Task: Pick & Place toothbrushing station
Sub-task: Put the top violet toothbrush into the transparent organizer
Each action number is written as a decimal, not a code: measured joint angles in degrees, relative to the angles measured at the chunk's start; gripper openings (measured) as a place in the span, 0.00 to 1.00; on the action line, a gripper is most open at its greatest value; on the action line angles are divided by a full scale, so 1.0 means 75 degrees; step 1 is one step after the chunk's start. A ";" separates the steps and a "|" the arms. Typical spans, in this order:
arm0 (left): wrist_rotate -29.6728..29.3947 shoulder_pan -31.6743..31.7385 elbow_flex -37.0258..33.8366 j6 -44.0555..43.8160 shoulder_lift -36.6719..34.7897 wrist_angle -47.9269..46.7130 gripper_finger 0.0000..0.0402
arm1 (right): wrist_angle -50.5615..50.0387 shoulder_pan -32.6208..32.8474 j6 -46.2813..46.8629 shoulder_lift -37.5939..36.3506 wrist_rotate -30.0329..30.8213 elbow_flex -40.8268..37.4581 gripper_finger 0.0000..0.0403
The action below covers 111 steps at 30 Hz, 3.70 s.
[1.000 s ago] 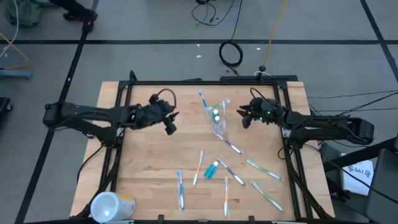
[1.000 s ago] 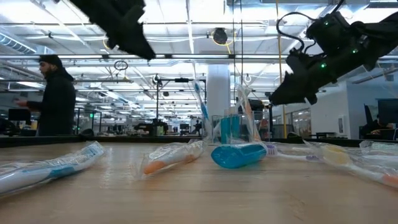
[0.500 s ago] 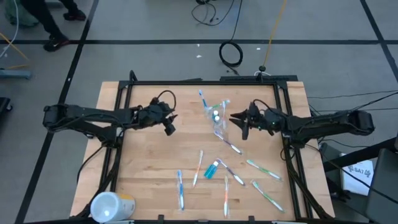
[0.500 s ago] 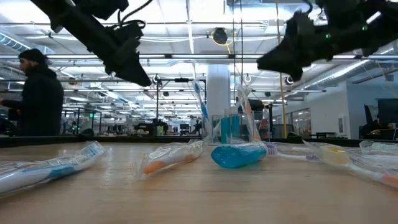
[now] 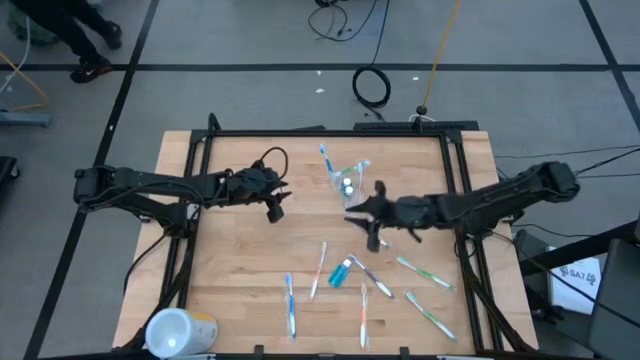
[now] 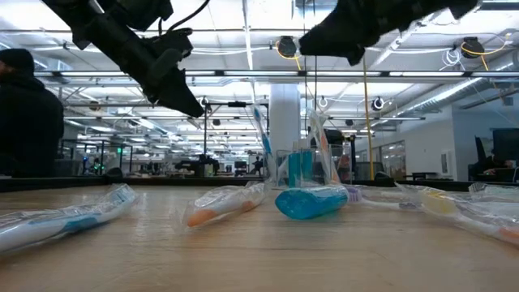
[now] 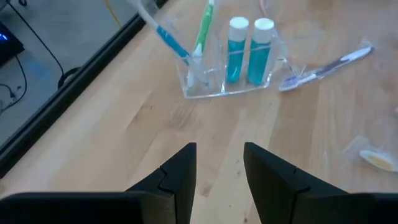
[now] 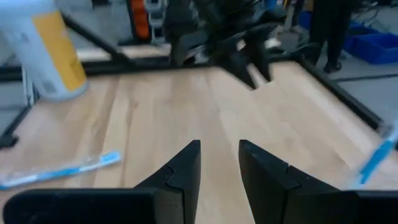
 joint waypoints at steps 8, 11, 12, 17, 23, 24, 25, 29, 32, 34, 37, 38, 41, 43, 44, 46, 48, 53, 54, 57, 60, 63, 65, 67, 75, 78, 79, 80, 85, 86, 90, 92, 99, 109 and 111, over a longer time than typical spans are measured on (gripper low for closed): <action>0.0013 0.0000 0.0000 -0.0021 0.0058 -0.0040 0.35 | -0.1465 0.0421 0.0542 0.1027 0.0191 0.0976 0.25; 0.0020 -0.0001 0.0000 -0.0033 0.0053 -0.0012 0.35 | -0.2394 0.0531 0.1263 0.1203 0.0194 0.0968 0.25; 0.0020 -0.0003 0.0000 -0.0044 0.0053 -0.0022 0.35 | -0.2696 0.0569 0.1532 0.1257 0.0194 0.0971 0.25; 0.0023 -0.0009 0.0000 -0.0381 0.0053 -0.0067 0.35 | -0.3738 0.0668 0.2403 0.1493 0.0164 0.0959 0.25; 0.0020 -0.0009 0.0000 -0.0894 0.0053 -0.0063 0.35 | -0.3968 0.0504 0.2524 0.1557 0.0167 0.0664 0.25; 0.0020 -0.0009 0.0000 -0.0989 0.0053 -0.0058 0.35 | -0.3954 0.0441 0.2563 0.1563 0.0168 0.0575 0.25; 0.0020 -0.0009 0.0000 -0.1079 0.0053 -0.0046 0.35 | -0.3921 0.0369 0.2651 0.1563 0.0168 0.0490 0.25; 0.0020 -0.0009 0.0000 -0.1468 0.0053 -0.0020 0.35 | -0.3154 0.0024 0.3120 0.1558 0.0168 0.0055 0.25; 0.0017 -0.0009 0.0000 -0.1684 0.0053 -0.0005 0.35 | -0.2069 -0.0161 0.2938 0.1558 0.0167 -0.0383 0.25; 0.0017 -0.0009 0.0000 -0.1818 0.0053 0.0003 0.35 | -0.1419 -0.0189 0.2691 0.1555 0.0169 -0.0697 0.25; 0.0015 -0.0030 0.0000 -0.1932 0.0053 -0.0011 0.35 | -0.0918 -0.0180 0.3013 0.1558 0.0154 -0.1131 0.25; 0.0012 -0.0041 0.0000 -0.1997 0.0053 -0.0034 0.35 | -0.0891 -0.0180 0.3103 0.1558 0.0177 -0.1240 0.25; 0.0003 -0.0127 0.0000 -0.2038 0.0053 -0.0044 0.35 | -0.0885 -0.0180 0.3403 0.1558 0.0391 -0.1616 0.25; -0.0006 -0.0199 0.0000 -0.1982 0.0053 -0.0044 0.35 | -0.0740 -0.0180 0.3590 0.1558 0.0386 -0.1837 0.25; -0.0005 -0.0237 0.0000 -0.1983 0.0053 -0.0044 0.35 | -0.0538 -0.0167 0.3630 0.1558 0.0357 -0.1947 0.25; -0.0009 -0.0296 0.0000 -0.1987 0.0053 -0.0041 0.35 | -0.0054 -0.0100 0.3544 0.1558 0.0369 -0.2128 0.25; -0.0012 -0.0362 0.0000 -0.1985 0.0053 -0.0027 0.35 | 0.0447 -0.0049 0.3355 0.1558 0.0366 -0.2212 0.25; -0.0009 -0.0440 0.0000 -0.1824 0.0056 -0.0023 0.35 | 0.1236 -0.0063 0.3091 0.1661 0.0368 -0.2194 0.25; -0.0012 -0.0440 0.0000 -0.1816 0.0056 -0.0020 0.35 | 0.1233 -0.0062 0.3089 0.1793 0.0351 -0.2133 0.25; -0.0015 -0.0437 0.0000 -0.1818 0.0056 -0.0020 0.35 | 0.0846 -0.0014 0.2853 0.2113 0.0344 -0.1928 0.25; -0.0013 -0.0440 0.0000 -0.1808 0.0056 -0.0020 0.35 | 0.0381 -0.0091 0.2685 0.2614 0.0373 -0.1523 0.25; -0.0015 -0.0439 0.0000 -0.1804 0.0058 -0.0043 0.35 | 0.0270 -0.0205 0.2578 0.3034 0.0552 -0.1209 0.25; -0.0024 -0.0474 0.0000 -0.1804 0.0059 -0.0044 0.35 | 0.0261 -0.0287 0.2495 0.3298 0.0588 -0.1076 0.25; -0.0022 -0.0492 0.0000 -0.1792 0.0059 -0.0061 0.35 | 0.0300 -0.0351 0.2489 0.3451 0.0594 -0.1029 0.25; -0.0020 -0.0498 0.0000 -0.1763 0.0059 -0.0067 0.35 | -0.0091 -0.0344 0.2076 0.3569 0.0285 -0.1017 0.22; -0.0020 -0.0498 0.0000 -0.1763 0.0059 -0.0068 0.35 | -0.0215 -0.0324 0.1982 0.3536 0.0109 -0.1021 0.16; -0.0020 -0.0498 0.0000 -0.1763 0.0059 -0.0070 0.35 | -0.0200 -0.0327 0.1905 0.3536 -0.0030 -0.1023 0.14; -0.0020 -0.0498 0.0000 -0.1763 0.0059 -0.0070 0.35 | -0.0194 -0.0332 0.1841 0.3534 -0.0186 -0.1023 0.11; -0.0019 -0.0498 0.0000 -0.1672 0.0059 -0.0070 0.35 | -0.0077 -0.0312 0.1495 0.3497 -0.0875 -0.1032 0.01; -0.0017 -0.0498 0.0000 -0.1614 0.0059 -0.0070 0.35 | -0.0078 -0.0309 0.1415 0.3421 -0.1007 -0.1034 0.02; -0.0020 -0.0498 0.0000 -0.1527 0.0059 -0.0073 0.35 | -0.0002 -0.0158 0.1199 0.2980 -0.1625 -0.1079 0.00; -0.0017 -0.0498 0.0000 -0.1526 0.0059 -0.0075 0.35 | -0.0128 -0.0033 0.1178 0.2650 -0.1770 -0.1086 0.00; -0.0018 -0.0498 0.0000 -0.1527 0.0062 -0.0070 0.35 | 0.0287 0.0543 0.0538 0.1358 -0.1189 -0.1067 0.00; -0.0017 -0.0498 0.0000 -0.1593 0.0062 -0.0021 0.35 | 0.1251 0.1056 0.0061 0.1298 -0.0668 -0.1058 0.01; -0.0017 -0.0498 0.0000 -0.1594 0.0062 -0.0020 0.35 | 0.1494 0.1032 -0.0392 0.1612 -0.0653 -0.1058 0.04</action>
